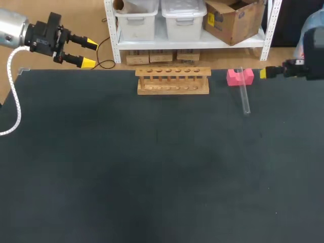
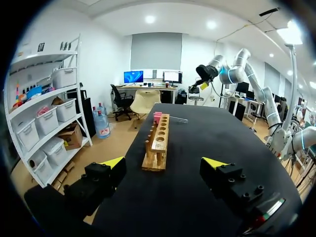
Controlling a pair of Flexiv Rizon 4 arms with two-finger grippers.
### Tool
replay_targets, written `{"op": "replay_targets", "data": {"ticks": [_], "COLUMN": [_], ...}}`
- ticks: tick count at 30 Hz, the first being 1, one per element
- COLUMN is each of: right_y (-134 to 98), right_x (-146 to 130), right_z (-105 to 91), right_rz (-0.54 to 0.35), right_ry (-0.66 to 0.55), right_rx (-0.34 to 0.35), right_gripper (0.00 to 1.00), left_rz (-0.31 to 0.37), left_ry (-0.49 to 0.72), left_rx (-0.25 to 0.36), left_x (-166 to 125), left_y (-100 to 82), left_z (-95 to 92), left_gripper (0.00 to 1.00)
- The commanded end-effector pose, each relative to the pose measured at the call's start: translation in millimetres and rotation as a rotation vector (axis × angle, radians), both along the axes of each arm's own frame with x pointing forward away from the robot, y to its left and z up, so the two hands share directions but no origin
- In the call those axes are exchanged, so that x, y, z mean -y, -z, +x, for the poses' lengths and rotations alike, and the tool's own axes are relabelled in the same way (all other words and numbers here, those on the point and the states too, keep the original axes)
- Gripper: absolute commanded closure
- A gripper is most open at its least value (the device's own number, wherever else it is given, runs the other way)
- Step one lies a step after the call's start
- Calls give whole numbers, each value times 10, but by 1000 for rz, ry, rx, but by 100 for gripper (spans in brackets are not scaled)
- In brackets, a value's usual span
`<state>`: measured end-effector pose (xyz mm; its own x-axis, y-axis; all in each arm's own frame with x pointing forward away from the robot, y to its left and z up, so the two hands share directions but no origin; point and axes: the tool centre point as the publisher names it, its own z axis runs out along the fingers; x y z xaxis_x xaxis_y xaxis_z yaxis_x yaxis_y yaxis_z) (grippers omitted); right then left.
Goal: Grasp the test tube, adjust it, and insert it.
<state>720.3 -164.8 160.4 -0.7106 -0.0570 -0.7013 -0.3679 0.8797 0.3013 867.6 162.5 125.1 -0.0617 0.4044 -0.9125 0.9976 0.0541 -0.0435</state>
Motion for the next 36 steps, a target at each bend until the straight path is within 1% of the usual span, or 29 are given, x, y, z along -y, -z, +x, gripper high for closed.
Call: {"op": "replay_targets", "data": {"ticks": [1,8,10,16,19,23,26,30,36], "right_y": [-43,-18,5,36,41,62,99,172,316], "right_x": [-181,-363,-426,-560,-612,-664,-690,-690,-560], "right_z": [17,119,162,261,303,363,422,521,697], "right_rz": [-177,-215,-252,-330,-359,-373,-404,-420,-459], "right_ry": [182,206,215,256,273,289,307,318,352], "right_rx": [28,40,40,40,40,41,47,53,52], "right_gripper": [0,0,0,0,0,0,0,0,0], "left_rz": [1,1,1,1,1,1,1,1,1], "left_ry": [3,3,3,3,3,3,3,3,3], "left_rx": [0,0,0,0,0,0,0,0,0], "left_x": [0,0,0,0,0,0,0,0,0], "left_y": [3,3,3,3,3,3,3,3,3], "left_z": [16,16,16,16,16,16,16,16,16], "left_gripper": [0,0,0,0,0,0,0,0,0]}}
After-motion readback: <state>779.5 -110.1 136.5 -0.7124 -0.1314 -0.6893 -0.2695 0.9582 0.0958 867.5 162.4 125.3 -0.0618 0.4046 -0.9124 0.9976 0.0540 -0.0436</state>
